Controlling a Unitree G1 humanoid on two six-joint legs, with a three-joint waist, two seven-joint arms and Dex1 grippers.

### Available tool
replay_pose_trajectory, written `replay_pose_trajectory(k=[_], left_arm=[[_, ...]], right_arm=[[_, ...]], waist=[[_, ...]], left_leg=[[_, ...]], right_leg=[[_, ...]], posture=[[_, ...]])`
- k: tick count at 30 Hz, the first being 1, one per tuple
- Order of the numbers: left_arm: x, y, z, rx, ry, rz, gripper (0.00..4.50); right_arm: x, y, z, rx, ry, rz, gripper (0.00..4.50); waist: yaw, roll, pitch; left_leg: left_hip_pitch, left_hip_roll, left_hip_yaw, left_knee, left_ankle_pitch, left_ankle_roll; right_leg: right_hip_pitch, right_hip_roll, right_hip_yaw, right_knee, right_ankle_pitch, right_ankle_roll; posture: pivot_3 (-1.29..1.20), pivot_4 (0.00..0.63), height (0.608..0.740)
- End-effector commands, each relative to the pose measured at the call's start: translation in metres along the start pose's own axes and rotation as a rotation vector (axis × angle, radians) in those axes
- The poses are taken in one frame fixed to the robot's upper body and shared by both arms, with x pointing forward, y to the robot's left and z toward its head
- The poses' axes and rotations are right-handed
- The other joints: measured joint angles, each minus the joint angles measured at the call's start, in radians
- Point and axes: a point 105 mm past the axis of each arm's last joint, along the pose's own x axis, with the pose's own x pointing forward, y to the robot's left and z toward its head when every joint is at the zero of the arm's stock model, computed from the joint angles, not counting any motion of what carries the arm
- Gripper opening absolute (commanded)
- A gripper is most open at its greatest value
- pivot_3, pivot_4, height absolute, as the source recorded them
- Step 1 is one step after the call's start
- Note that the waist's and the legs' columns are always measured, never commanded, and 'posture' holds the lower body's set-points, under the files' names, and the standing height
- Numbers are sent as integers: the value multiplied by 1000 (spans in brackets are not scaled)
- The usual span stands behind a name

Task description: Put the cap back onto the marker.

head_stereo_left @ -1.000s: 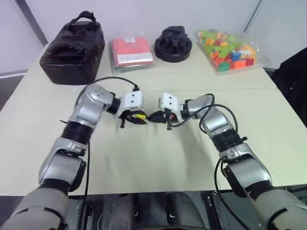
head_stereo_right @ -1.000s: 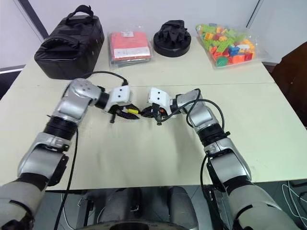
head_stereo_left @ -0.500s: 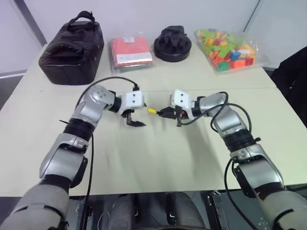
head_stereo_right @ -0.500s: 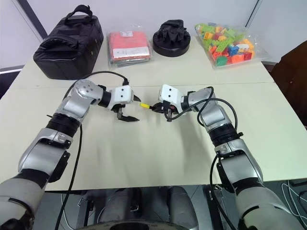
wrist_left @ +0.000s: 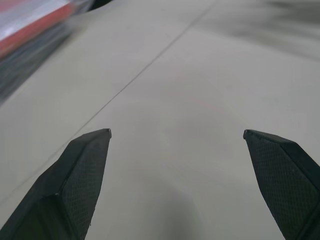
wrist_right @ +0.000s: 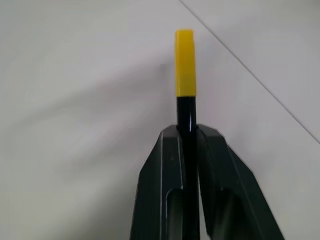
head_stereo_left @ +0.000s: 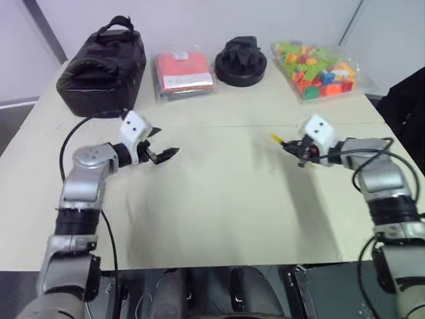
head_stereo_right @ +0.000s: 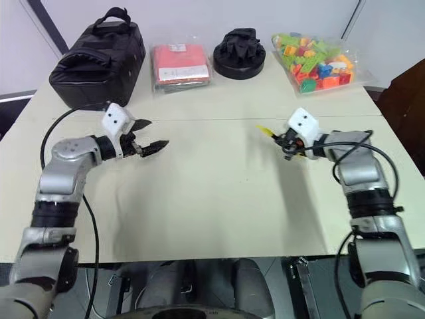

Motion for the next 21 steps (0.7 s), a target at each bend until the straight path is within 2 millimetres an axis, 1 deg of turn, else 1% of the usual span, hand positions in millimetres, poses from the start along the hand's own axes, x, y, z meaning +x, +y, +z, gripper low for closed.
replay_pose_trajectory(k=[1, 2, 5, 9, 12, 15, 19, 21], left_arm=[[-9, 6, 11, -54, -62, 162, 4438], [-10, 5, 9, -58, -60, 182, 4438], [-11, 2, -2, -117, -51, 259, 4438], [-12, 2, -9, -147, -63, 391, 4438], [-12, 0, -12, -153, -67, 441, 4438], [-11, -7, -15, -174, -75, 455, 4438], [-9, -18, -18, -165, -67, 412, 4500], [-9, -19, -20, -169, -64, 410, 4500]], right_arm=[[-13, -9, -1, 19, 35, -62, 0], [-14, -10, -4, 33, 48, -71, 0], [-20, -17, -24, 70, 128, -127, 0], [-25, -27, -51, 87, 244, -203, 0], [-26, -31, -59, 122, 261, -236, 0], [-25, -31, -61, 161, 250, -241, 0], [-22, -27, -60, 178, 234, -228, 1765], [-22, -27, -59, 183, 231, -232, 2848]], waist=[[-3, 0, 0], [-6, 0, 0], [-5, 0, 0], [1, 0, 0], [3, 0, 0], [3, -1, 0], [1, -1, -1], [0, -1, -1]], left_leg=[[0, 0, 0, 0, 0, 0], [1, -1, 0, 0, 0, 0], [1, -1, 0, -1, 0, -1], [1, -1, 0, 0, 0, -1], [1, -2, -1, 0, 0, -1], [1, -2, -1, 0, 0, -1], [1, -2, -1, 0, 0, -1], [2, -2, -1, 0, 0, -1]], right_leg=[[0, 0, 0, 0, 0, 0], [0, 1, 0, 0, 0, 0], [0, 3, 0, 0, 0, 0], [1, 2, 0, 0, 0, 0], [1, 1, 0, 0, 0, 0], [2, 1, 0, -1, 0, 0], [2, 1, 0, -1, 0, 0], [2, 2, 0, -1, 0, 0]], posture=[[0, 150, 740], [0, 150, 740], [0, 150, 740], [0, 150, 740], [0, 150, 740], [0, 150, 740], [0, 150, 740], [0, 150, 740]])
